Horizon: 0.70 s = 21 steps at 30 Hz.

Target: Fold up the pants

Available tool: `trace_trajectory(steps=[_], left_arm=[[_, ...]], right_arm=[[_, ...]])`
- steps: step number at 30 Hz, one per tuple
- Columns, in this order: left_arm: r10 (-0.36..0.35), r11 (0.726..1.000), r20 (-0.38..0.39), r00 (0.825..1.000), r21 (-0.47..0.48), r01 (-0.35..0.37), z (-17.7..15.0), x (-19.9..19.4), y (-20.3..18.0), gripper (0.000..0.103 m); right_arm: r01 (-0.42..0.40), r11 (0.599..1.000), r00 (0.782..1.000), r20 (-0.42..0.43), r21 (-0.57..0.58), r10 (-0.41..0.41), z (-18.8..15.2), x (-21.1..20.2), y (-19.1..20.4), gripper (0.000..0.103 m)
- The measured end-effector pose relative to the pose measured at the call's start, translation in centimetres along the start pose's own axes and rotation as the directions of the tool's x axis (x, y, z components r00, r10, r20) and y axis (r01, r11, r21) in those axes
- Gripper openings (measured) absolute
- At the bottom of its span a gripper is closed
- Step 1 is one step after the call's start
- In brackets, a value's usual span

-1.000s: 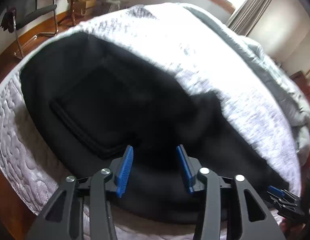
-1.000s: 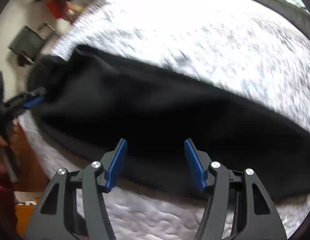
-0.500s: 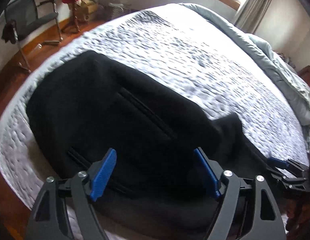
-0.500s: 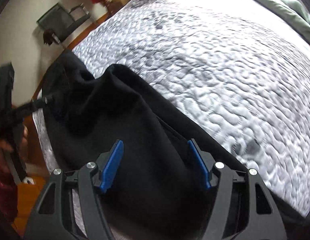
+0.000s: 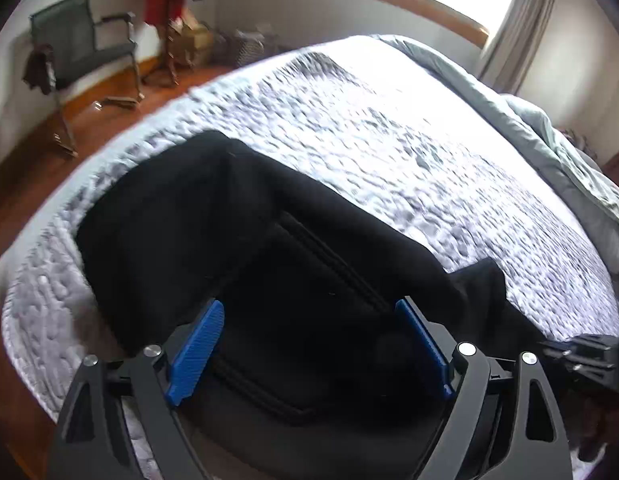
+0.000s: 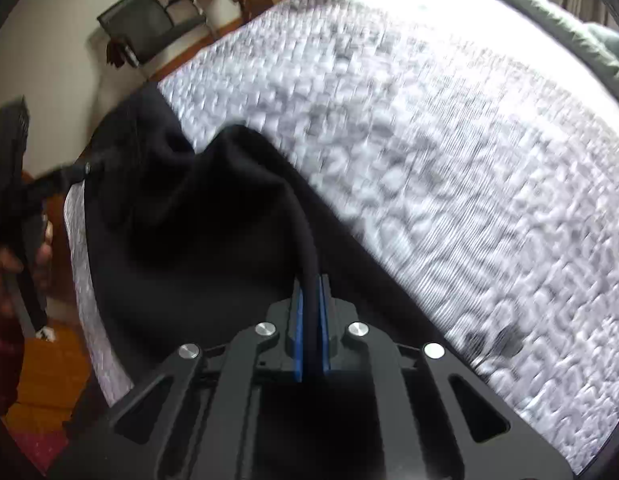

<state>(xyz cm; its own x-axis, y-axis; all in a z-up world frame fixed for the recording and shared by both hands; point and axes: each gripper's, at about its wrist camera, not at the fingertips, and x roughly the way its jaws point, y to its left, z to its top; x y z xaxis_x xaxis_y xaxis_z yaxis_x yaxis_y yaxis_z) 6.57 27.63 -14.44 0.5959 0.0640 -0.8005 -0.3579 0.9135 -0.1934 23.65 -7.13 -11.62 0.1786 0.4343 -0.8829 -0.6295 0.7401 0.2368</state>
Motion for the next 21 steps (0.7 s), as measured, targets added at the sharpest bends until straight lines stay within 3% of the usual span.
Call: trace_trajectory(steps=[2,5,7,11,13,16,21], left_arm=[[0.017,1.000,0.003,1.000,0.010,-0.017,-0.3,0.6,0.2,0.088],[0.053,0.996,0.016,0.998,0.068,-0.054,-0.9,1.8,0.0,0.088],[0.091,0.987,0.029,0.995,0.128,-0.094,-1.2,2.2,-0.6,0.088],[0.113,0.985,0.030,0.993,0.125,-0.116,-1.3,0.9,-1.1,0.088],[0.068,0.991,0.050,0.996,0.109,-0.073,-1.7,-0.5,-1.8,0.088],[-0.011,0.984,0.056,0.998,0.176,0.001,-3.2,-2.0,-4.8,0.088],[-0.149,0.943,-0.042,0.988,0.295,0.154,-6.5,-1.5,-10.8,0.088]], right_arm=[[0.034,0.999,0.999,0.019,0.010,-0.035,0.5,0.0,-0.3,0.005],[0.085,0.996,0.995,-0.052,-0.005,-0.085,0.3,2.9,-0.4,0.008],[0.093,0.996,0.994,-0.050,0.012,-0.092,0.2,3.2,-0.4,0.011],[0.078,0.996,0.997,0.011,0.034,-0.078,-0.8,-0.3,-0.4,0.040],[0.089,0.995,0.994,0.056,0.050,-0.091,-2.5,-3.2,-0.7,0.039],[0.128,0.985,0.987,0.081,0.117,-0.138,-5.5,-6.4,-2.3,0.039],[0.217,0.926,0.968,0.052,0.310,-0.244,-13.9,-10.9,-7.3,0.039]])
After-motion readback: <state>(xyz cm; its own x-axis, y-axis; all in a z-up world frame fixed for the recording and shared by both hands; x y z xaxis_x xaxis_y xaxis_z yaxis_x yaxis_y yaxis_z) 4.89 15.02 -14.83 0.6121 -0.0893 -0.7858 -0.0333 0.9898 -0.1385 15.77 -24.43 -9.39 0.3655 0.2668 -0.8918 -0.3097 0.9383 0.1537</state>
